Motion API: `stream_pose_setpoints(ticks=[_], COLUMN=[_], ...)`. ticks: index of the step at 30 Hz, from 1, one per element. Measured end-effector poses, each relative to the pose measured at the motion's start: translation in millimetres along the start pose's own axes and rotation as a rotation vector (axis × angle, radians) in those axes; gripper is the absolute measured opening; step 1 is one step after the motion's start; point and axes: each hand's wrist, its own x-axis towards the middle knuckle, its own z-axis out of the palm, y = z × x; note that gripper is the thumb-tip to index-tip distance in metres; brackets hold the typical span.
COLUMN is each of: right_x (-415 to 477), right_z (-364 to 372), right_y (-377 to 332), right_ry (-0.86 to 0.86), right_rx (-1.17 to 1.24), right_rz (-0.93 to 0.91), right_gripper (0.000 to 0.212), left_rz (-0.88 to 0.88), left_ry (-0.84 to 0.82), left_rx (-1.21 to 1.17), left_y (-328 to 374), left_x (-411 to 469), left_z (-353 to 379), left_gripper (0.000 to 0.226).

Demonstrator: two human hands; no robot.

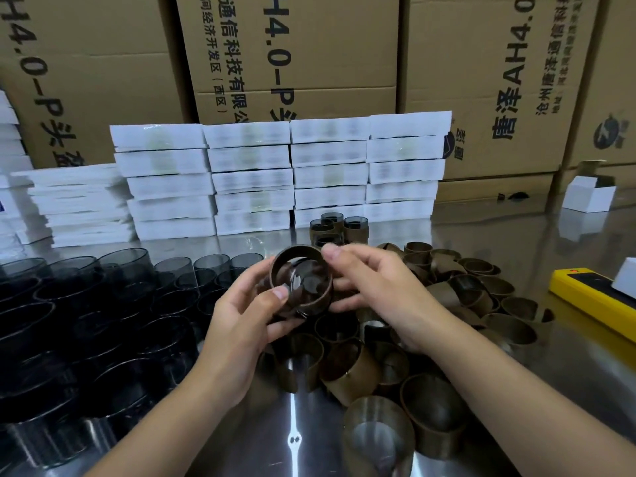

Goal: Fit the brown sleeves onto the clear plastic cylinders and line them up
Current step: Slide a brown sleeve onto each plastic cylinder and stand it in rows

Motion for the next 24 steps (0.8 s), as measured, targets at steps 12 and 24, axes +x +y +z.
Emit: stream_pose_setpoints(ticks=[12, 24], right_x=[-4.1, -6.0], right_z=[-0.4, -0.7], right_y=[-2.1, -5.0], right_ry=[-0.075, -0.110], right_rx=[-0.049, -0.123], right_rz=[-0.055, -0.045], right_gripper=[0.020, 0.032], left_rz=[-0.031, 0.026], left_ry=[0.022, 0.083], left_rx=[-0.052, -0.023], left_y=[-3.3, -2.0], left_x=[1.2, 1.4], left_z=[-2.2, -5.1], left_gripper=[0.075, 0.058])
